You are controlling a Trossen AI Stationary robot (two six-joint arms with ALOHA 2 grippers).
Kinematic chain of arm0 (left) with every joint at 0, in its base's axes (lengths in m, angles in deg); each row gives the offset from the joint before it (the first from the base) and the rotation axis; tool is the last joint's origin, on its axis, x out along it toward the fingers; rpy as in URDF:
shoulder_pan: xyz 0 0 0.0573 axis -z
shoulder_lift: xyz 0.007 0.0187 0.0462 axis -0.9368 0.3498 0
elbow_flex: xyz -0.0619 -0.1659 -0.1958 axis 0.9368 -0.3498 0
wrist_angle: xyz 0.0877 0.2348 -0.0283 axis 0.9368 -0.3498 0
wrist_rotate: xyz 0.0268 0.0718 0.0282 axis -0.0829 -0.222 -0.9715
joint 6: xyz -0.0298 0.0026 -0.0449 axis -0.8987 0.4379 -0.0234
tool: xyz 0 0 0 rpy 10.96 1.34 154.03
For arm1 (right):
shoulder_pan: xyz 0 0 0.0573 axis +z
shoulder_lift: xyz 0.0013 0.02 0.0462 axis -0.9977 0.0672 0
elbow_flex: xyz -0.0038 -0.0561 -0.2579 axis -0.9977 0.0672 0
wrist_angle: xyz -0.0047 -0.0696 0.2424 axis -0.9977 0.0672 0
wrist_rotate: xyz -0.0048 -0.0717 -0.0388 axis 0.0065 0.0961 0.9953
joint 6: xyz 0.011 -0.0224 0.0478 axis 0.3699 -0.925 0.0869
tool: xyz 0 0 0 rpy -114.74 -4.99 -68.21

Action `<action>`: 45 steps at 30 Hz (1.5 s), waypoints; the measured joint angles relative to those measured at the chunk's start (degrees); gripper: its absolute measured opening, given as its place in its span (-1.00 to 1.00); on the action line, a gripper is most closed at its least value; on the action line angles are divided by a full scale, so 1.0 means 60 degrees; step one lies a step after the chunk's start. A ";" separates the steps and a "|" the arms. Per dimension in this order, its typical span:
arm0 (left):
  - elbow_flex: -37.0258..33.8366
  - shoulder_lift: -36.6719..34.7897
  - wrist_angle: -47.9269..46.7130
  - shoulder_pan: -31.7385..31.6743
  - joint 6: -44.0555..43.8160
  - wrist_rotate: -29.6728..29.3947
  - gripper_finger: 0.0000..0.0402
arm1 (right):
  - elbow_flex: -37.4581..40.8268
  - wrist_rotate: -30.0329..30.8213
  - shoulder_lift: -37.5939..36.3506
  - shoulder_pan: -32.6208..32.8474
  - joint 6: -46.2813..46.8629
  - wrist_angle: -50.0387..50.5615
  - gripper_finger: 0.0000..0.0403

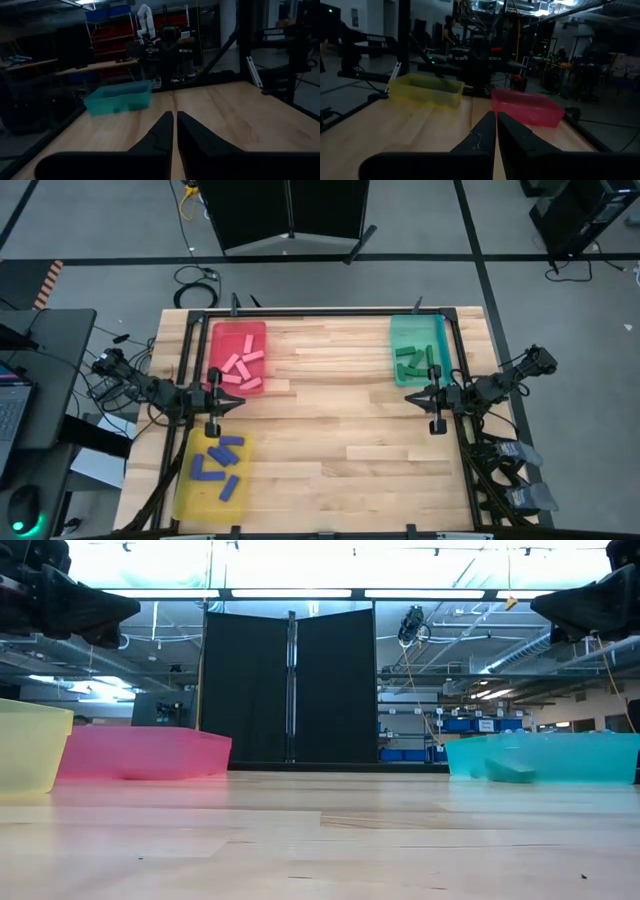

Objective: Sort blocks
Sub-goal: Return to Home Position

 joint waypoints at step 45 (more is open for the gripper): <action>-0.0004 0.0000 0.0210 0.0000 -0.0004 -0.0015 -0.83 | 0.0000 0.0000 0.0000 0.0000 0.0004 -0.0008 -0.85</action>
